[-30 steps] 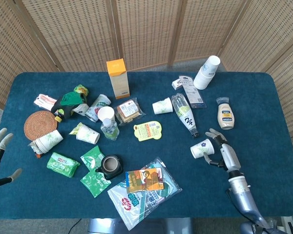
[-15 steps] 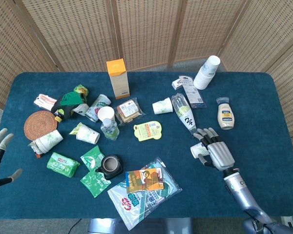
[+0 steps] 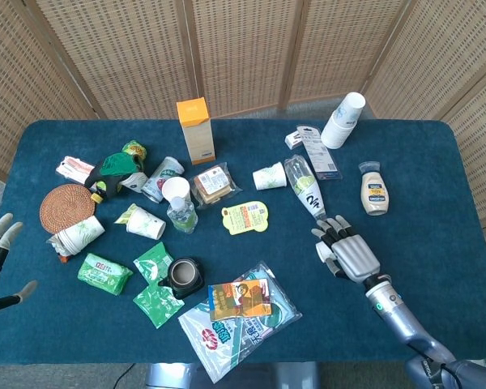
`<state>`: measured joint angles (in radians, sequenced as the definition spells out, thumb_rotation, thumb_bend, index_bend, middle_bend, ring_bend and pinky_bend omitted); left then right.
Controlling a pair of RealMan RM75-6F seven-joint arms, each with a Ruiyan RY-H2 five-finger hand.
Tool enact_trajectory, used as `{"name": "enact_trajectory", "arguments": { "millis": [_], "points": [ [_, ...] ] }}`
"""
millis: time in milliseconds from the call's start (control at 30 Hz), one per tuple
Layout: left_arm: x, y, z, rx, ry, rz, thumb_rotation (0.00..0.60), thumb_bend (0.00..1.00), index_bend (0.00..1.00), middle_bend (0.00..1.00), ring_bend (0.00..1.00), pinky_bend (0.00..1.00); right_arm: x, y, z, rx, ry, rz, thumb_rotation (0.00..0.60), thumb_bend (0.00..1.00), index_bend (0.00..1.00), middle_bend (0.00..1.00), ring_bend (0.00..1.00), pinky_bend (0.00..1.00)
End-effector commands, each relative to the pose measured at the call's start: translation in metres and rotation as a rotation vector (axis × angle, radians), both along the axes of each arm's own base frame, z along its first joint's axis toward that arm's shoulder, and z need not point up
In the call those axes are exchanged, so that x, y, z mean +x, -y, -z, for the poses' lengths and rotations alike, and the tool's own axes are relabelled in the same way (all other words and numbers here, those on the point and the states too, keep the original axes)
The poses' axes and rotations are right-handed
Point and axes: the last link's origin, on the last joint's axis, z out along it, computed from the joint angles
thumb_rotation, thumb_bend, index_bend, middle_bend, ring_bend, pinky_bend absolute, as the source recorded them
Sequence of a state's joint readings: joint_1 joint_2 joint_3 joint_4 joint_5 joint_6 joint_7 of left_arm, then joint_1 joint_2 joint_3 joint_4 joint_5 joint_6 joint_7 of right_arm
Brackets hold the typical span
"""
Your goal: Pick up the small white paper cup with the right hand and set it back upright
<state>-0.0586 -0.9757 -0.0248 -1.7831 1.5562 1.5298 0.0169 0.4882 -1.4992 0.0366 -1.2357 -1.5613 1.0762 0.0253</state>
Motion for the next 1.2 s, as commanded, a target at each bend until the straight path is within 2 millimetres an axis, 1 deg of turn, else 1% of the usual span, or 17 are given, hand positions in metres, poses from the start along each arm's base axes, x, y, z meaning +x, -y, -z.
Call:
{"name": "enact_trajectory", "arguments": {
  "millis": [33, 100, 200, 300, 533, 667, 800, 900, 1000, 1067, 1133, 1167, 1200],
  "points": [
    [0.000, 0.000, 0.000, -0.001, -0.002, 0.001, 0.600, 0.25, 0.00, 0.00, 0.00, 0.00, 0.001, 0.002, 0.000, 0.011, -0.016, 0.000, 0.600, 0.57, 0.13, 0.00, 0.00, 0.00],
    [0.000, 0.000, 0.001, -0.003, -0.002, 0.001, 0.600, 0.25, 0.00, 0.00, 0.00, 0.00, 0.001, 0.003, 0.001, 0.017, -0.026, 0.000, 0.600, 0.56, 0.13, 0.00, 0.00, 0.00],
    [0.000, 0.000, 0.001, -0.004, -0.002, -0.001, 0.600, 0.25, 0.00, 0.00, 0.00, 0.00, 0.002, 0.005, 0.001, 0.027, -0.032, 0.005, 0.600, 0.56, 0.17, 0.00, 0.00, 0.00],
    [0.000, -0.001, 0.001, -0.004, -0.003, -0.002, 0.600, 0.25, 0.00, 0.00, 0.00, 0.00, 0.003, 0.006, 0.001, 0.029, -0.039, 0.006, 0.600, 0.56, 0.22, 0.00, 0.00, 0.00],
    [0.000, 0.000, 0.001, -0.005, -0.003, -0.001, 0.600, 0.25, 0.00, 0.00, 0.00, 0.00, 0.004, 0.007, 0.001, 0.030, -0.014, 0.026, 0.600, 0.57, 0.37, 0.00, 0.00, 0.00],
    [0.000, 0.000, 0.001, -0.006, -0.007, 0.000, 0.600, 0.25, 0.00, 0.00, 0.00, 0.00, 0.002, 0.006, 0.001, 0.022, 0.015, 0.039, 0.600, 0.56, 0.41, 0.00, 0.00, 0.00],
    [-0.001, 0.000, 0.002, -0.006, -0.012, -0.001, 0.600, 0.25, 0.00, 0.00, 0.00, 0.00, 0.002, 0.005, -0.002, 0.011, 0.052, 0.046, 0.600, 0.56, 0.41, 0.00, 0.00, 0.00],
    [-0.001, 0.000, 0.002, -0.008, -0.014, -0.003, 0.600, 0.25, 0.00, 0.00, 0.00, 0.00, 0.001, 0.004, -0.005, 0.016, 0.060, 0.049, 0.600, 0.56, 0.38, 0.00, 0.00, 0.00],
    [-0.001, 0.000, 0.003, -0.010, -0.016, -0.004, 0.600, 0.25, 0.00, 0.00, 0.00, 0.00, 0.000, 0.002, -0.009, 0.036, 0.066, 0.066, 0.600, 0.57, 0.31, 0.00, 0.00, 0.00],
    [-0.001, 0.000, 0.003, -0.009, -0.018, -0.004, 0.600, 0.25, 0.00, 0.00, 0.00, 0.00, 0.001, -0.001, -0.013, 0.063, 0.066, 0.090, 0.597, 0.59, 0.22, 0.00, 0.00, 0.00],
    [-0.001, 0.000, 0.003, -0.009, -0.019, -0.004, 0.600, 0.25, 0.00, 0.00, 0.00, 0.00, 0.002, -0.003, -0.019, 0.094, 0.047, 0.110, 0.573, 0.59, 0.07, 0.00, 0.00, 0.00],
    [-0.001, 0.000, 0.003, -0.010, -0.019, -0.004, 0.600, 0.25, 0.00, 0.00, 0.00, 0.00, 0.003, -0.003, -0.021, 0.100, 0.034, 0.113, 0.559, 0.59, 0.02, 0.00, 0.00, 0.00],
    [0.000, 0.000, 0.003, -0.011, -0.020, -0.003, 0.600, 0.25, 0.00, 0.00, 0.00, 0.00, 0.004, -0.003, -0.024, 0.104, 0.016, 0.116, 0.550, 0.58, 0.00, 0.00, 0.00, 0.00]
  ]
}}
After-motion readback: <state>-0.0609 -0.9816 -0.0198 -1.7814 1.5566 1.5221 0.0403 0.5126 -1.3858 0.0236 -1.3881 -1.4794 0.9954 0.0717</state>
